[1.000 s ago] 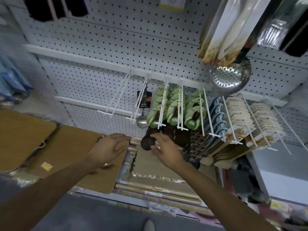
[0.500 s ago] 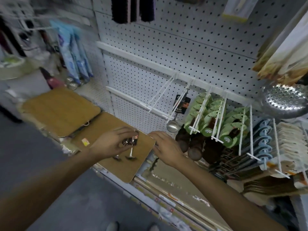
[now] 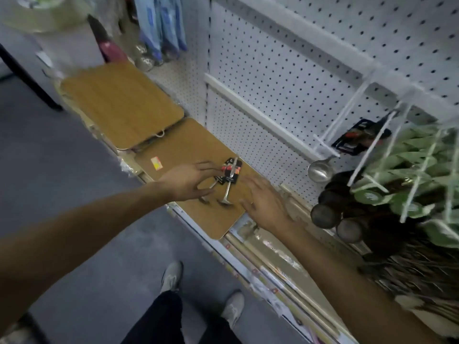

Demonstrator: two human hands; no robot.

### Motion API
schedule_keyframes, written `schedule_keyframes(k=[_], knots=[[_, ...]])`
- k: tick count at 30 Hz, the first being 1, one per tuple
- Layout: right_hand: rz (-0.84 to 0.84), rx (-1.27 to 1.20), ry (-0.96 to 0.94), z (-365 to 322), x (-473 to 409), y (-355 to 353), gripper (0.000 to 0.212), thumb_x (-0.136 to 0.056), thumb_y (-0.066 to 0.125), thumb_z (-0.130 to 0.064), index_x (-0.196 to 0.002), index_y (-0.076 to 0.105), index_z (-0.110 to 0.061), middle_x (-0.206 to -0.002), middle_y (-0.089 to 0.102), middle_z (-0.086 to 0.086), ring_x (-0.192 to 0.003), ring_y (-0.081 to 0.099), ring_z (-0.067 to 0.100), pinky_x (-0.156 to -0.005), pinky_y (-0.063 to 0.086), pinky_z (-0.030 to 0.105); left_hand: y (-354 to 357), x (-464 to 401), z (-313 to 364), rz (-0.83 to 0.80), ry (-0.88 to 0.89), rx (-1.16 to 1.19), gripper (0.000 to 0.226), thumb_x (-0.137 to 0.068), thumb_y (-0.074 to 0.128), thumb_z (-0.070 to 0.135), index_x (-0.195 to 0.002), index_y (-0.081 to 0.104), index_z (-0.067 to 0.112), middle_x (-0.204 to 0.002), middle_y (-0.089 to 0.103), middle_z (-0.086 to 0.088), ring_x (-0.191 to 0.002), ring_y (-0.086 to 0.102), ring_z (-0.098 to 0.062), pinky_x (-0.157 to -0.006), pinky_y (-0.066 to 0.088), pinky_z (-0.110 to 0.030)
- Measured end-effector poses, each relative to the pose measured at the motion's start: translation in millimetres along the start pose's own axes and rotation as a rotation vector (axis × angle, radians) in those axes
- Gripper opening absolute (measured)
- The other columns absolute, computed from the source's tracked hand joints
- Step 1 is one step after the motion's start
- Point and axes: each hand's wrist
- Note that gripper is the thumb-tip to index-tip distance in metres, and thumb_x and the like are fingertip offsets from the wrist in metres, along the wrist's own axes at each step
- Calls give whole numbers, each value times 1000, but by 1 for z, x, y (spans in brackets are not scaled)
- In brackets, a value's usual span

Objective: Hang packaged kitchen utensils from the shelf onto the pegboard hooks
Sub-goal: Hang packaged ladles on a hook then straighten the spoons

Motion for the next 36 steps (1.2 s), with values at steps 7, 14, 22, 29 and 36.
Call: schedule_keyframes(k=[7,14,22,29,36], knots=[[-175,-89,223,31,-69,109,54,-92,62,-27,-140,46,-10,-140,50,12,-130,44,27,-104,36,33,94,-12,-104,-174,16,1,43,-87,75,27,-125,66,9,-123,68,-9,-115,61,-28,-92,49,-33],[-234,-163,516,84,-144,240,47,-91,64,-29,-130,53,-7,-128,58,15,-117,53,32,-94,42,36,214,-33,-189,-315,-397,76,40,-93,64,34,-130,61,19,-131,63,-2,-115,59,-27,-95,46,-34],[84,-508,1105,127,-207,328,47,-79,79,-28,-116,60,-7,-106,69,7,-100,65,24,-73,41,26,306,-76,-218,-311,-718,385,28,-88,72,26,-115,72,19,-108,74,-1,-101,68,-19,-87,53,-30],[186,-820,1231,136,-207,347,61,-70,85,-3,-123,54,-4,-83,72,4,-87,70,23,-88,55,46,326,-77,-213,-229,-870,579,22,-78,82,7,-98,76,13,-92,74,-1,-85,68,-14,-74,50,-23],[295,-1059,1040,106,-166,279,40,-75,74,13,-111,64,0,-74,61,3,-69,59,14,-70,55,31,268,-36,-193,-132,-851,694,30,-74,84,7,-76,64,30,-75,72,5,-78,69,-11,-72,50,-20]])
Point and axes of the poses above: each hand's wrist, its own x-axis away from the middle knuckle, its own y-axis out of the palm, z = x × y
